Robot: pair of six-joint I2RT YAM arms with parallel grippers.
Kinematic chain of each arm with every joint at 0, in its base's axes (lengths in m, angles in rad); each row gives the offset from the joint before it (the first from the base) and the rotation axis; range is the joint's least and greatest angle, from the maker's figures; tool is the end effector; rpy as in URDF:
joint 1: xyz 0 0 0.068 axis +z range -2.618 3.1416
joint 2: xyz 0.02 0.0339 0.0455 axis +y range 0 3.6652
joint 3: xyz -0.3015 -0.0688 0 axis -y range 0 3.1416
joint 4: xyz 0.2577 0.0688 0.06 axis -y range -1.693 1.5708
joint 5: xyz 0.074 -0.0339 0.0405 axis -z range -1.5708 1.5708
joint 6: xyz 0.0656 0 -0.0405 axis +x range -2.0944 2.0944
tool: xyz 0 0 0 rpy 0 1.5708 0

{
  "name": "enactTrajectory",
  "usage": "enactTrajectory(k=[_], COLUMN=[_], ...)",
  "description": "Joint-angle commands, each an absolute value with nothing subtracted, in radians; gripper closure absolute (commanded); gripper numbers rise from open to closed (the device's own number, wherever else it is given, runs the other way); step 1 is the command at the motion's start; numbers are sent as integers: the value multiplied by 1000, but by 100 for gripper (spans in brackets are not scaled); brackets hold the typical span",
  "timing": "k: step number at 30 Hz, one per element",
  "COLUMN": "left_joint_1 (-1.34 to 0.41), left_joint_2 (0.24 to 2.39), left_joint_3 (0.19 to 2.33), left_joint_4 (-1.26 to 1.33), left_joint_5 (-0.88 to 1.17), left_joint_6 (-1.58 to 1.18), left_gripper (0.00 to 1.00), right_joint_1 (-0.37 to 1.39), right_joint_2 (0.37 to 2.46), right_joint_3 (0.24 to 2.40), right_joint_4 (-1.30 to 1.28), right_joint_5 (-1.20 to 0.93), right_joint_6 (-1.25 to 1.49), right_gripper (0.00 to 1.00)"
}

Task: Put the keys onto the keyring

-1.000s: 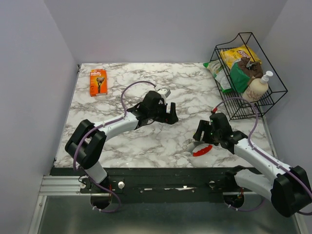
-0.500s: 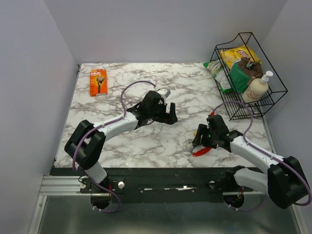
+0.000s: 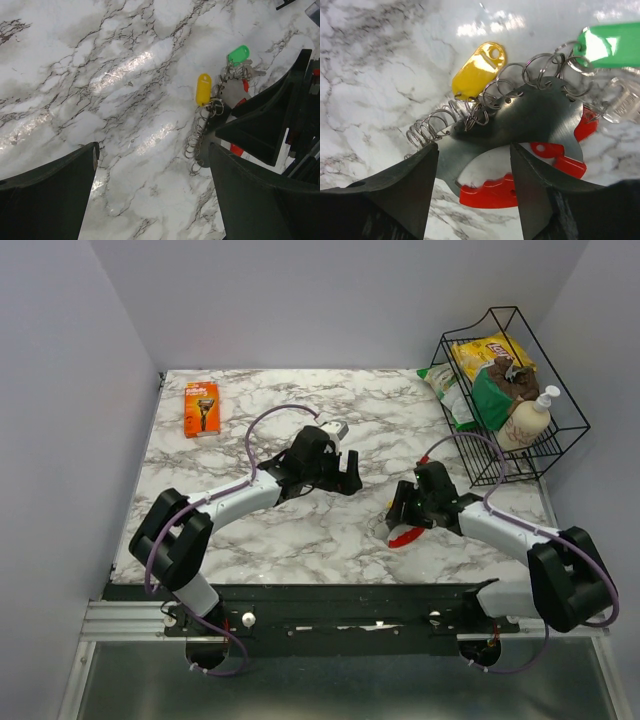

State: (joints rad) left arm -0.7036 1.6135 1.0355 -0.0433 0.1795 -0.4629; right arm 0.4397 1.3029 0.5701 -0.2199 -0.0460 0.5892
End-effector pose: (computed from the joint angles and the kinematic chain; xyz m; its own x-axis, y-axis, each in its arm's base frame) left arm 0.2930 -0.2639 0.2435 -0.7308 0.0439 -0.6811 0.4704 0.7554 -0.4561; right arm 0.2274 0.1103 0.1627 -0.8628 0.2076 -0.4609 0.0362 0.9349 0.3532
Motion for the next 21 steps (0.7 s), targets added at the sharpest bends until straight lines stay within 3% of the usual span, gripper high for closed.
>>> enactTrajectory(k=[1,14,21], left_joint_1=[-703,-693,-675], left_joint_2=[1565,1513,1487], left_joint_3=[1025,1026,993], left_joint_4=[-69,-127,-114], left_joint_5=[123,38,81], left_joint_6=[-434,-390,-410], left_gripper=[1,1,1], right_joint_1=[443,494,494], right_joint_2=[1400,1624,1542], right_joint_3=[612,856,865], right_joint_4=[-180,-196,-207], right_joint_5=[-110,-147,-138], right_joint_6=[531,443,448], right_gripper=[35,32,31])
